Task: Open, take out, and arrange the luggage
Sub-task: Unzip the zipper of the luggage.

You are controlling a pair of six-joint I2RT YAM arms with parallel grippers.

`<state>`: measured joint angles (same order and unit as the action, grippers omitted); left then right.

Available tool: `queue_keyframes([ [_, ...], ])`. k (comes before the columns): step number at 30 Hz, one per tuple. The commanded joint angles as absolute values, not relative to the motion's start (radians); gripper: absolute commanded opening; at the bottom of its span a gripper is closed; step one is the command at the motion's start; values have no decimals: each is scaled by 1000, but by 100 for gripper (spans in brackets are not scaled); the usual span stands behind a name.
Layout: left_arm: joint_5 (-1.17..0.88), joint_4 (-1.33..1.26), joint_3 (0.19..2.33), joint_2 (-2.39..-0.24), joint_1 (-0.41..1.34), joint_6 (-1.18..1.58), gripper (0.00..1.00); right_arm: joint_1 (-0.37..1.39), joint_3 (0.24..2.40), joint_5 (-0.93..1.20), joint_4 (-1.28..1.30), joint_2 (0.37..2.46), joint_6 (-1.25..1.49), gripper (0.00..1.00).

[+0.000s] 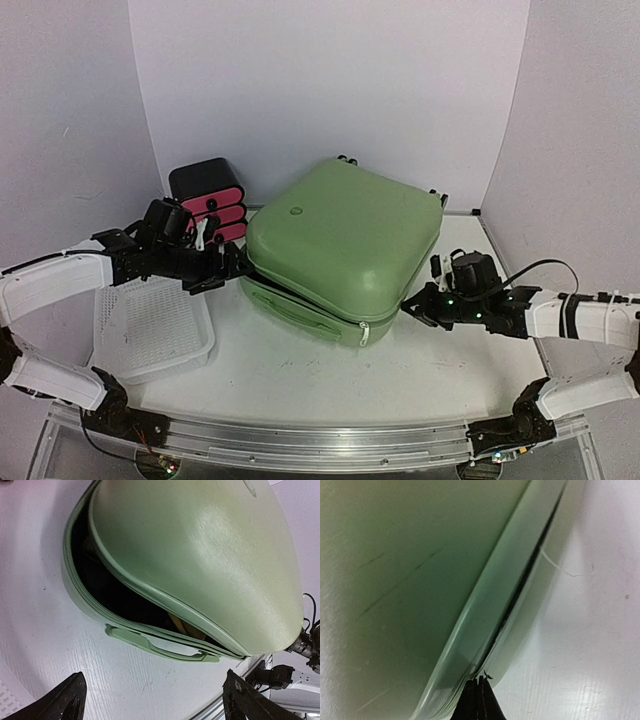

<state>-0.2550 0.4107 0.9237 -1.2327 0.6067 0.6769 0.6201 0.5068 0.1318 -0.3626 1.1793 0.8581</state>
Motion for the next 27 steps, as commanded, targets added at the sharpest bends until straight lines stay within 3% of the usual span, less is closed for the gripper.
queue_keyframes([
  [1, -305, 285, 837, -1162, 617, 767, 94, 669, 499, 158, -459, 1125, 871, 5],
  [4, -315, 238, 789, -1144, 637, 805, 90, 716, 446, 134, -455, 1059, 864, 17],
  [12, -327, 106, 747, -1215, 712, 894, 86, 1049, 385, -128, -493, 1034, 1003, 34],
  [18, -330, 4, 707, -1247, 712, 971, 86, 1196, 386, -263, -628, 1121, 1049, 39],
  [27, -331, 4, 696, -1249, 712, 974, 86, 1207, 389, -355, -859, 1250, 1065, 42],
])
